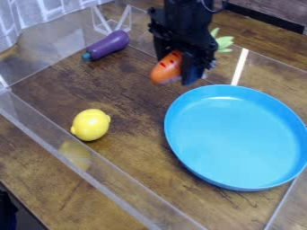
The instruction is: Move the carrot to the right side
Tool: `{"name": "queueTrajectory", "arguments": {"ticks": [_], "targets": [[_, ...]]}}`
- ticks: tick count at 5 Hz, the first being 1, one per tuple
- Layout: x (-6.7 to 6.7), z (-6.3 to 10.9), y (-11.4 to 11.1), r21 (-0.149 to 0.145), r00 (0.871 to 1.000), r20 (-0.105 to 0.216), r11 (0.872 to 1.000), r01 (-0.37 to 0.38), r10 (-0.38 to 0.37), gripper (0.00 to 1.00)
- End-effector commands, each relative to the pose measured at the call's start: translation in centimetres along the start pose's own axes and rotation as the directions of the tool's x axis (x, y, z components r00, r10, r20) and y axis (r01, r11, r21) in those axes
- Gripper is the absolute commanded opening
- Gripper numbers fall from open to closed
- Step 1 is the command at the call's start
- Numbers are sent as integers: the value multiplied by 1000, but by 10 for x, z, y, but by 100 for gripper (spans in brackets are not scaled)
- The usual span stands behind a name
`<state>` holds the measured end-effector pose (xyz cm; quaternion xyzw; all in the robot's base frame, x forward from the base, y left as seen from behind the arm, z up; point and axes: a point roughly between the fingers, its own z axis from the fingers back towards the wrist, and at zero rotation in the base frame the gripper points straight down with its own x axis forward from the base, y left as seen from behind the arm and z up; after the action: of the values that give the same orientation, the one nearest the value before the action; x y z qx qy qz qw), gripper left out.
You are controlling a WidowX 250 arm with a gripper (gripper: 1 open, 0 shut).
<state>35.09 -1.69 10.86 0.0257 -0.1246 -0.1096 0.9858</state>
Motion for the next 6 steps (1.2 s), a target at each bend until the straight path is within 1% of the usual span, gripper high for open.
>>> {"name": "queueTrajectory", "arguments": {"ticks": [1, 2, 3, 6], "targets": [[7, 14, -21, -9, 998, 44, 999, 49, -48, 0], [9, 11, -31, -10, 998, 45, 999, 54, -53, 0], [11, 11, -33, -8, 997, 49, 998, 56, -55, 0], [25, 13, -38, -7, 995, 83, 998, 60, -59, 0]]}}
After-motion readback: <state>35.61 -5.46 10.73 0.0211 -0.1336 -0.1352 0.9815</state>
